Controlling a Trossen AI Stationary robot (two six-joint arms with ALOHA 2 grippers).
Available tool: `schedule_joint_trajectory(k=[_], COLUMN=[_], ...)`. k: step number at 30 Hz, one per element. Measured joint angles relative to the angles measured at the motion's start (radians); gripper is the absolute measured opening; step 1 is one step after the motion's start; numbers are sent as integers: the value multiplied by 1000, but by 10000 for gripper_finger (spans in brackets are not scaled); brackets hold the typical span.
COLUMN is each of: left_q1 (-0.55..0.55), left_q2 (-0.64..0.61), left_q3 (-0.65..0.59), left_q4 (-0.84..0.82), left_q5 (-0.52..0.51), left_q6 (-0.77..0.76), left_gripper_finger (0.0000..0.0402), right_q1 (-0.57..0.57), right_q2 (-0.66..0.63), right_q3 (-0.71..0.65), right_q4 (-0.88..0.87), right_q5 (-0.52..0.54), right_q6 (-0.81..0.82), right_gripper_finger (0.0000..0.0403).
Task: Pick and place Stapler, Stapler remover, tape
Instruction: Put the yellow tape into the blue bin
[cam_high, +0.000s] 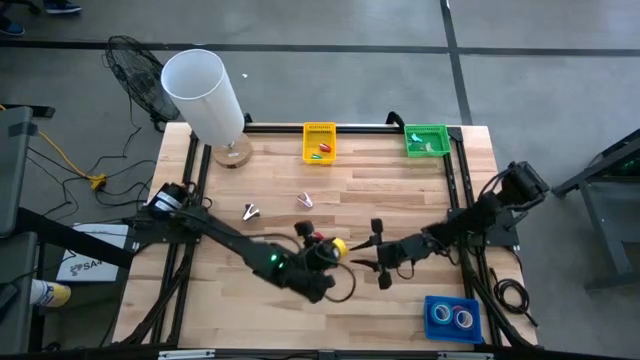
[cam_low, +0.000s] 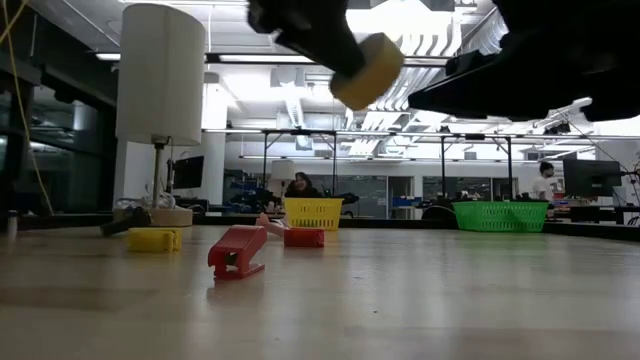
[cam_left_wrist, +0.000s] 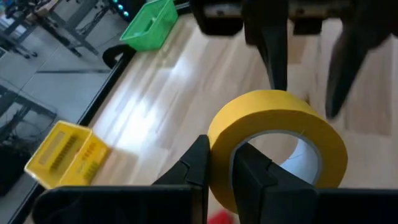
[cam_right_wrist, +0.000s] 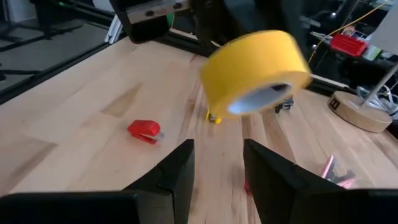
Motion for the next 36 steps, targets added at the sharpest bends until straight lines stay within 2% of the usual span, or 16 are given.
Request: schedule_joint_trajectory(k=[5,9,22,36], left_q1=[44,68,69,67], left_q2=[0,0,-2,-3], left_q3=[0,0,3,2], left_q4=[75,93,109,147], left_q5=[50,111,112,127], left_q6=[75,86,78,108], left_gripper_finger=[35,35,35,38], right_q1=[-32,-32,-32,-61], right_q2=[0,0,2,2], right_q3=[0,0,1,20], right_q4=[3,32,129,134], right_q5=[-67,-68,-115,-251], right_q6=[3,-12,-49,-11], right_gripper_finger=[129,129,126,54])
